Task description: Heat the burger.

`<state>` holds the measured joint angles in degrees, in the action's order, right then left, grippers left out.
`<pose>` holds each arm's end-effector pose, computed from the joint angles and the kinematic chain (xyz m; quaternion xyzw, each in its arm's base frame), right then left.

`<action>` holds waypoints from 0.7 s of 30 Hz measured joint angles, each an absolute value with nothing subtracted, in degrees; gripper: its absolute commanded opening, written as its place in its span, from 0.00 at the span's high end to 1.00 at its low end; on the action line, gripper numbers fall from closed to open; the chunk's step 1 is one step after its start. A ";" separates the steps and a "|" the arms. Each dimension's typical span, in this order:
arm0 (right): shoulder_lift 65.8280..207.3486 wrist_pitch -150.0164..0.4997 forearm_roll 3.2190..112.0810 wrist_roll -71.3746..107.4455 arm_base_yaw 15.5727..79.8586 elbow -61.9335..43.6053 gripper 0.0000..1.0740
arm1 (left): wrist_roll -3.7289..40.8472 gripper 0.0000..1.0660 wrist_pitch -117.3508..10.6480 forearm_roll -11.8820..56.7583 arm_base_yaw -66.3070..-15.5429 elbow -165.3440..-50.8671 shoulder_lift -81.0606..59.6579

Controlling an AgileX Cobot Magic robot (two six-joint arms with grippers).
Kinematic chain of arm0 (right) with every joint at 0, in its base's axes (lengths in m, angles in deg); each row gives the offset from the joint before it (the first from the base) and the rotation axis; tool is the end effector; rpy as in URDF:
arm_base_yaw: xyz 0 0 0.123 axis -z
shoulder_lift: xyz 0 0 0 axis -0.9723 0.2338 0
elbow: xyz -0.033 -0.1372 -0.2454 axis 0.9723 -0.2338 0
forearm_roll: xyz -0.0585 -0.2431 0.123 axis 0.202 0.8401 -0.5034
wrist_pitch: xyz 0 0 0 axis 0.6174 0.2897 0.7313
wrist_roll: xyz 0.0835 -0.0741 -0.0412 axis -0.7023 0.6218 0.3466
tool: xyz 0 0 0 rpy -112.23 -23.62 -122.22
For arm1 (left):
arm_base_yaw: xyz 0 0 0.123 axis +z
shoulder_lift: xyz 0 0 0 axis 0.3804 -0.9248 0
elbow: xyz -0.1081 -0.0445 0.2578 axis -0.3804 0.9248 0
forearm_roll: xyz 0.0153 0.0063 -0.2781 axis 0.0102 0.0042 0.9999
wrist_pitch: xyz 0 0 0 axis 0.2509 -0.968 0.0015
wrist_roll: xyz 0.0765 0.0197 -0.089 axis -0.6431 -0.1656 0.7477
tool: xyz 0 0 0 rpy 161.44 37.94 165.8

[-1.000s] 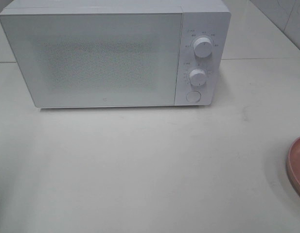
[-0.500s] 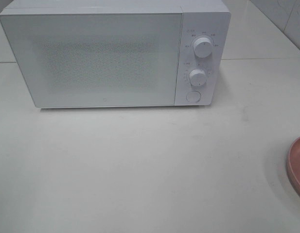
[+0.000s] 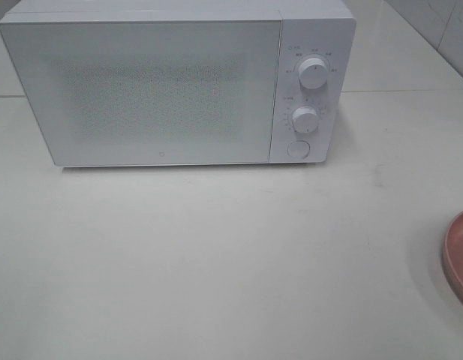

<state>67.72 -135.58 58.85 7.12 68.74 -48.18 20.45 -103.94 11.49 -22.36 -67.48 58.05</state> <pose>0.0481 0.0048 0.2840 -0.0100 0.8366 0.0583 0.5445 0.0422 -0.0067 0.2818 0.0158 0.8512 -0.0232 0.5242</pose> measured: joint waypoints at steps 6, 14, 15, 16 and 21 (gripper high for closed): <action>67.72 -135.58 58.85 7.12 68.74 -48.18 0.30 | 20.45 0.08 -103.94 11.49 -22.36 -67.48 58.05; 67.72 -135.58 58.85 7.12 68.74 -48.18 0.30 | 20.45 0.08 -103.94 11.49 -22.36 -67.48 58.05; 67.72 -135.58 58.85 7.12 68.74 -48.18 0.30 | 20.45 0.08 -103.94 11.49 -22.36 -67.48 58.05; 67.72 -135.58 58.85 7.12 68.74 -48.18 0.30 | 20.45 0.08 -103.94 11.49 -22.36 -67.48 58.05; 67.72 -135.58 58.85 7.12 68.74 -48.18 0.30 | 20.45 0.08 -103.94 11.49 -22.36 -67.48 58.05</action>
